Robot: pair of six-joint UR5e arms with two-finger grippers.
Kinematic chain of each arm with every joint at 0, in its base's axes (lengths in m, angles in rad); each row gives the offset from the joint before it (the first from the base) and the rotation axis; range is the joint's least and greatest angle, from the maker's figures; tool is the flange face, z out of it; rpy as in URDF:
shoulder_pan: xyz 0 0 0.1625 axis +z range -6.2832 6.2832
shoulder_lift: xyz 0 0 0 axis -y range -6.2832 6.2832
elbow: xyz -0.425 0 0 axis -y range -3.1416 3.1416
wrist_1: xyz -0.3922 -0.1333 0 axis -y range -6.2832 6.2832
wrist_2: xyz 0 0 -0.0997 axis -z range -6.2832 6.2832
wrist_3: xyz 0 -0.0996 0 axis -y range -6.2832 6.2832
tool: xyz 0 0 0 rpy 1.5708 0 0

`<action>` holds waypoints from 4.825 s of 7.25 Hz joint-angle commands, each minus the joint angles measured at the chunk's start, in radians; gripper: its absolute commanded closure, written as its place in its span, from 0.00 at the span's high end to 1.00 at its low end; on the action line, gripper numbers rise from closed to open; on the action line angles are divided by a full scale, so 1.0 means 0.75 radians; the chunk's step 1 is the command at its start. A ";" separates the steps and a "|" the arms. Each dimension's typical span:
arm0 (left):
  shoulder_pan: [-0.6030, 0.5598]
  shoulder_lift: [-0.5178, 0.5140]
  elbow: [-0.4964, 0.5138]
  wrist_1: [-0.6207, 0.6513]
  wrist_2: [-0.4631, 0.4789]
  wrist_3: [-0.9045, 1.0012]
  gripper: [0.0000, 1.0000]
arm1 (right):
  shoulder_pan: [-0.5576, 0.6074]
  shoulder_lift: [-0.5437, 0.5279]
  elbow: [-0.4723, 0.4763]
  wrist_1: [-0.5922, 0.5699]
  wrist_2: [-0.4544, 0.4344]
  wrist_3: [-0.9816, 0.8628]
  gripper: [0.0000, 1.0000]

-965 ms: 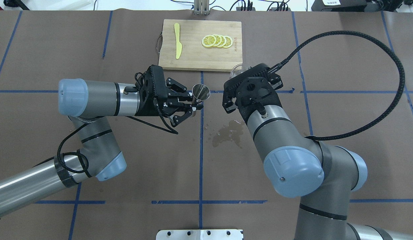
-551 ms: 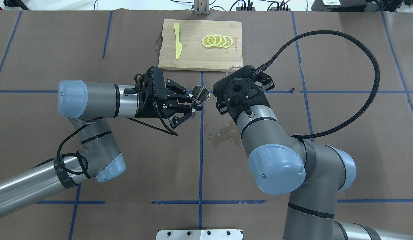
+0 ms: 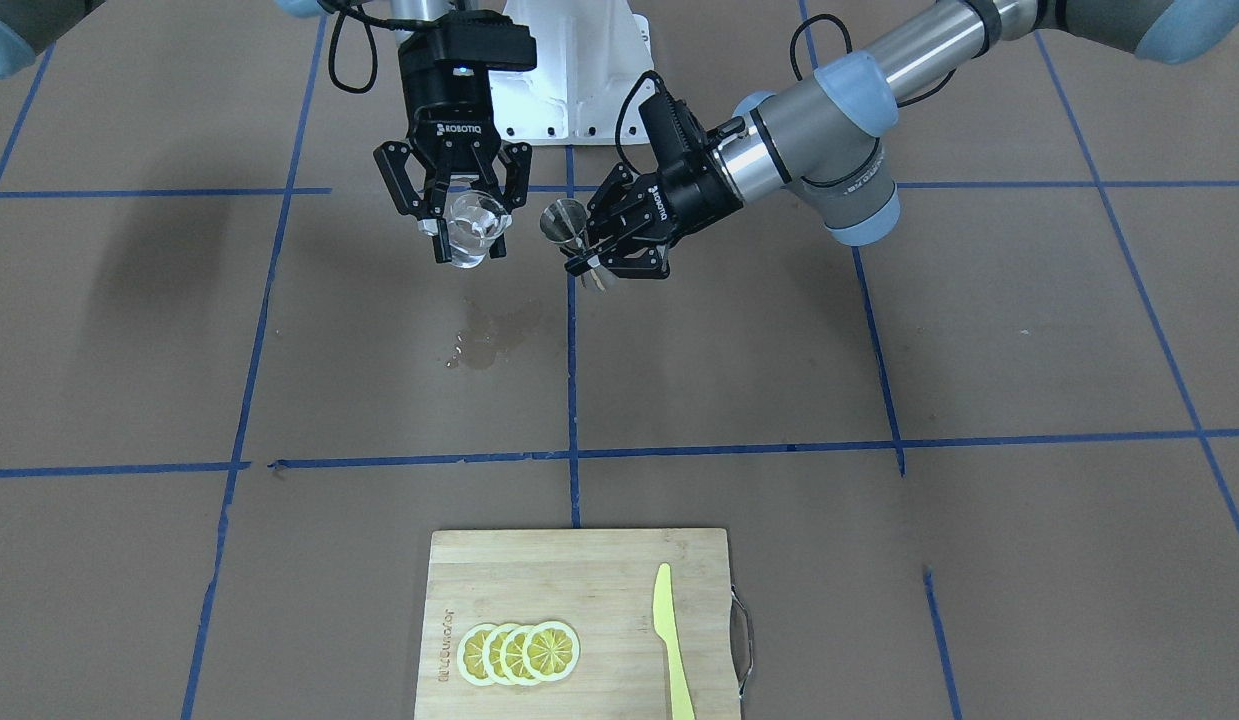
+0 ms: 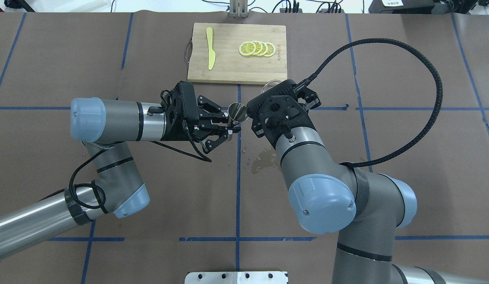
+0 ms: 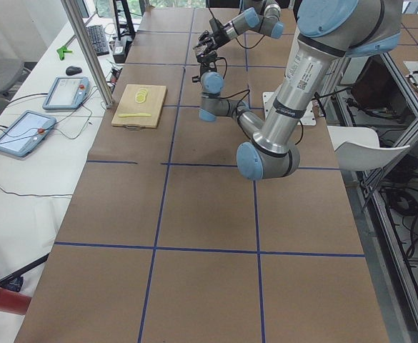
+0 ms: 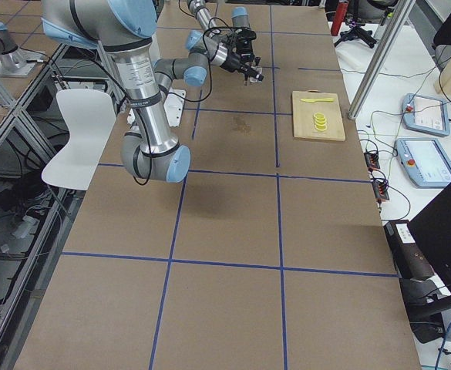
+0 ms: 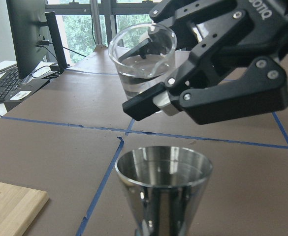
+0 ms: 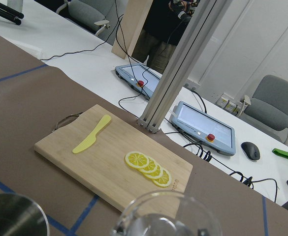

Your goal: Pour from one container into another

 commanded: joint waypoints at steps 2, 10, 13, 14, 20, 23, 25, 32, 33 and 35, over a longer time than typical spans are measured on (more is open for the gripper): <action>0.004 0.000 0.000 0.000 0.009 -0.002 0.00 | -0.022 0.023 0.000 0.000 -0.053 -0.076 0.00; 0.008 -0.002 -0.002 0.000 0.009 -0.004 0.00 | -0.081 0.088 -0.018 -0.127 -0.137 -0.129 0.00; 0.008 -0.002 -0.002 0.000 0.009 -0.004 0.00 | -0.089 0.115 -0.027 -0.186 -0.192 -0.240 0.00; 0.010 -0.002 -0.002 0.000 0.009 -0.004 0.00 | -0.089 0.117 -0.039 -0.190 -0.194 -0.246 0.00; 0.010 -0.004 -0.004 0.000 0.009 -0.004 0.00 | -0.106 0.182 -0.068 -0.343 -0.296 -0.387 0.00; 0.010 -0.002 -0.006 0.000 0.009 -0.006 0.00 | -0.106 0.205 -0.068 -0.401 -0.298 -0.389 0.00; 0.008 -0.002 -0.006 0.000 0.009 -0.006 0.00 | -0.108 0.205 -0.066 -0.401 -0.298 -0.389 0.00; 0.008 -0.002 -0.006 0.000 0.009 -0.004 0.00 | -0.108 0.205 -0.068 -0.403 -0.313 -0.475 0.00; 0.008 -0.002 -0.006 0.000 0.009 -0.004 0.00 | -0.108 0.205 -0.068 -0.403 -0.315 -0.475 0.00; 0.010 -0.002 -0.006 0.000 0.009 -0.004 0.00 | -0.108 0.205 -0.068 -0.403 -0.321 -0.516 0.00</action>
